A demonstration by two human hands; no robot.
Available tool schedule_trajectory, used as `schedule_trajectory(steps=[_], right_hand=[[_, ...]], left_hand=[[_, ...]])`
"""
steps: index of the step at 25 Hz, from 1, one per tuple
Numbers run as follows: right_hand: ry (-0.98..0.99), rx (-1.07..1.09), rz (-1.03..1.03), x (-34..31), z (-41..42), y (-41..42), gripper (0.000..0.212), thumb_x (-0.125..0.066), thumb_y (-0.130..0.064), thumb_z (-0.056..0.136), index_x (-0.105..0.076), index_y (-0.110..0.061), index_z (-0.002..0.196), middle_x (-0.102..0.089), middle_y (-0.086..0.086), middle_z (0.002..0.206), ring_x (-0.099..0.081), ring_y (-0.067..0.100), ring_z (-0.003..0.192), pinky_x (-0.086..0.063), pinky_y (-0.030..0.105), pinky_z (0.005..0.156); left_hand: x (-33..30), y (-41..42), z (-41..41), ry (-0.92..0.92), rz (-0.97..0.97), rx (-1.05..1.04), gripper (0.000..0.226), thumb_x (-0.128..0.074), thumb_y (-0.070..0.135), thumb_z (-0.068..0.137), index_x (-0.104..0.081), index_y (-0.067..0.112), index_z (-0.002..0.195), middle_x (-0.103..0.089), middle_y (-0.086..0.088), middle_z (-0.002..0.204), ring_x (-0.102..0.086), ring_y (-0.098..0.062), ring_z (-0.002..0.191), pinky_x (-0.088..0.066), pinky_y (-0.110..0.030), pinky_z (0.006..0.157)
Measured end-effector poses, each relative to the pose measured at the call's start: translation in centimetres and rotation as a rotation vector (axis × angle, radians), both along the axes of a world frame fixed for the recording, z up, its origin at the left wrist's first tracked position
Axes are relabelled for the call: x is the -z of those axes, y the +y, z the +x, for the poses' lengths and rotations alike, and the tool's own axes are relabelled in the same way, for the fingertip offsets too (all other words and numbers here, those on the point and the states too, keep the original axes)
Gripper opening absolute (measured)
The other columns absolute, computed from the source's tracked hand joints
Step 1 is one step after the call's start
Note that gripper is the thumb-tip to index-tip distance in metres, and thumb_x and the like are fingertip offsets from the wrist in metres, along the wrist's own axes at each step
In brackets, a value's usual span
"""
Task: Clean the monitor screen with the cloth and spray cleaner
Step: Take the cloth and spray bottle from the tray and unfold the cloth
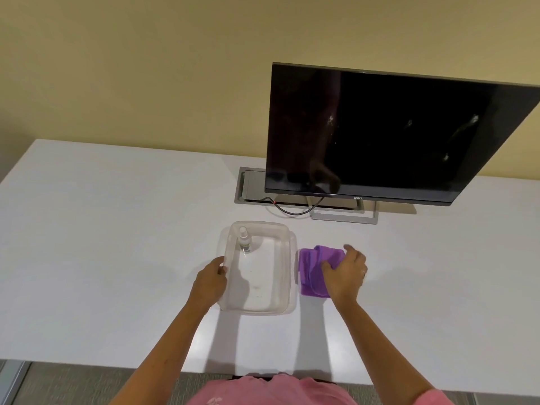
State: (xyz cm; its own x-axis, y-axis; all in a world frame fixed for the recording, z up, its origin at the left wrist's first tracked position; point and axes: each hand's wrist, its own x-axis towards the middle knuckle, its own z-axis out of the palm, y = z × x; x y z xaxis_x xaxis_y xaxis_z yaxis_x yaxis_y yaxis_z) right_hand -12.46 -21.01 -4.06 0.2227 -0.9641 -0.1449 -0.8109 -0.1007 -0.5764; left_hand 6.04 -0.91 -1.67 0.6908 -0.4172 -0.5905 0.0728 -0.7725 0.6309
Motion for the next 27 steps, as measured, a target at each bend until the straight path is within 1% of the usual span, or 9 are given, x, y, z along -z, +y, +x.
schedule_trajectory(steps=[2, 4, 5, 9, 12, 16, 21, 24, 27], right_hand=[[-0.194, -0.106, -0.130, -1.2, 2.3, 0.5, 0.046, -0.071, -0.018, 0.083, -0.049, -0.016, 0.124, -0.050, 0.004, 0.125, -0.049, 0.015, 0.108, -0.050, 0.030, 0.084], [-0.388, -0.278, -0.032, -2.2, 5.1, 1.4, 0.037, -0.070, -0.019, 0.084, -0.052, -0.023, 0.117, -0.051, -0.007, 0.116, -0.051, 0.006, 0.096, -0.047, 0.018, 0.074], [-0.413, -0.385, 0.045, -2.3, 6.6, 2.0, 0.036, -0.071, -0.018, 0.083, -0.054, -0.022, 0.115, -0.052, -0.007, 0.112, -0.054, 0.008, 0.095, -0.048, 0.018, 0.073], [-0.192, -0.695, 0.233, -0.4, 11.2, 3.9, 0.053, -0.076, -0.020, 0.079, -0.053, -0.011, 0.126, -0.055, 0.005, 0.124, -0.054, 0.021, 0.111, -0.044, 0.027, 0.091], [-0.111, -0.675, 0.292, 1.0, 12.8, 4.8, 0.063, -0.075, -0.025, 0.081, -0.046, -0.014, 0.136, -0.053, 0.007, 0.134, -0.051, 0.024, 0.120, -0.040, 0.029, 0.095], [-0.117, -0.627, 0.266, 1.8, 14.1, 5.4, 0.053, -0.072, -0.025, 0.083, -0.053, -0.015, 0.131, -0.060, 0.006, 0.127, -0.055, 0.024, 0.116, -0.044, 0.032, 0.095], [-0.150, -0.608, 0.227, 1.3, 14.1, 5.6, 0.033, -0.071, -0.025, 0.084, -0.063, -0.013, 0.115, -0.070, 0.005, 0.106, -0.063, 0.023, 0.097, -0.048, 0.028, 0.079], [-0.214, -0.566, 0.239, -0.1, 13.5, 5.7, 0.027, -0.069, -0.026, 0.085, -0.063, -0.014, 0.108, -0.070, 0.003, 0.093, -0.063, 0.021, 0.085, -0.046, 0.026, 0.071], [-0.282, -0.557, 0.299, -3.0, 12.5, 5.5, 0.028, -0.065, -0.028, 0.088, -0.057, -0.017, 0.112, -0.063, -0.006, 0.090, -0.060, 0.012, 0.081, -0.044, 0.017, 0.065]], left_hand=[[-0.1, 0.0, 0.0, 0.001, 0.000, 0.007, 0.044, -0.032, 0.008, 0.097, -0.047, 0.017, 0.137, -0.059, -0.011, 0.126, -0.056, -0.033, 0.111, -0.050, -0.050, 0.093], [-0.1, 0.1, 0.1, -0.001, 0.000, 0.011, 0.044, -0.032, 0.007, 0.096, -0.047, 0.017, 0.137, -0.058, -0.011, 0.127, -0.056, -0.033, 0.112, -0.050, -0.050, 0.093], [-0.1, 0.2, 0.1, -0.002, 0.000, 0.012, 0.044, -0.032, 0.008, 0.096, -0.047, 0.017, 0.137, -0.059, -0.011, 0.127, -0.056, -0.033, 0.112, -0.050, -0.049, 0.092], [0.0, 0.2, 0.1, -0.022, 0.007, 0.034, 0.045, -0.033, 0.010, 0.097, -0.044, 0.017, 0.140, -0.059, -0.008, 0.128, -0.057, -0.030, 0.113, -0.049, -0.045, 0.095], [0.0, 0.2, 0.0, -0.066, 0.014, 0.082, 0.045, -0.033, 0.009, 0.096, -0.045, 0.019, 0.139, -0.063, -0.004, 0.121, -0.059, -0.027, 0.108, -0.049, -0.039, 0.093], [0.0, 0.3, 0.0, -0.091, 0.011, 0.117, 0.045, -0.032, 0.010, 0.097, -0.046, 0.019, 0.139, -0.064, -0.005, 0.121, -0.059, -0.026, 0.106, -0.048, -0.036, 0.091], [-0.3, 0.3, 0.4, 0.027, -0.025, 0.085, 0.047, -0.032, 0.014, 0.096, -0.042, 0.021, 0.142, -0.060, -0.006, 0.128, -0.057, -0.028, 0.113, -0.049, -0.044, 0.096], [-0.9, 0.4, 1.0, 0.167, -0.056, 0.046, 0.052, -0.034, 0.027, 0.099, -0.026, 0.023, 0.149, -0.045, -0.005, 0.146, -0.047, -0.029, 0.128, -0.042, -0.048, 0.104], [-2.4, 0.1, 2.2, 0.071, -0.124, 0.072, 0.056, -0.036, 0.037, 0.100, -0.015, 0.025, 0.151, -0.037, -0.002, 0.152, -0.042, -0.025, 0.133, -0.038, -0.044, 0.108]])
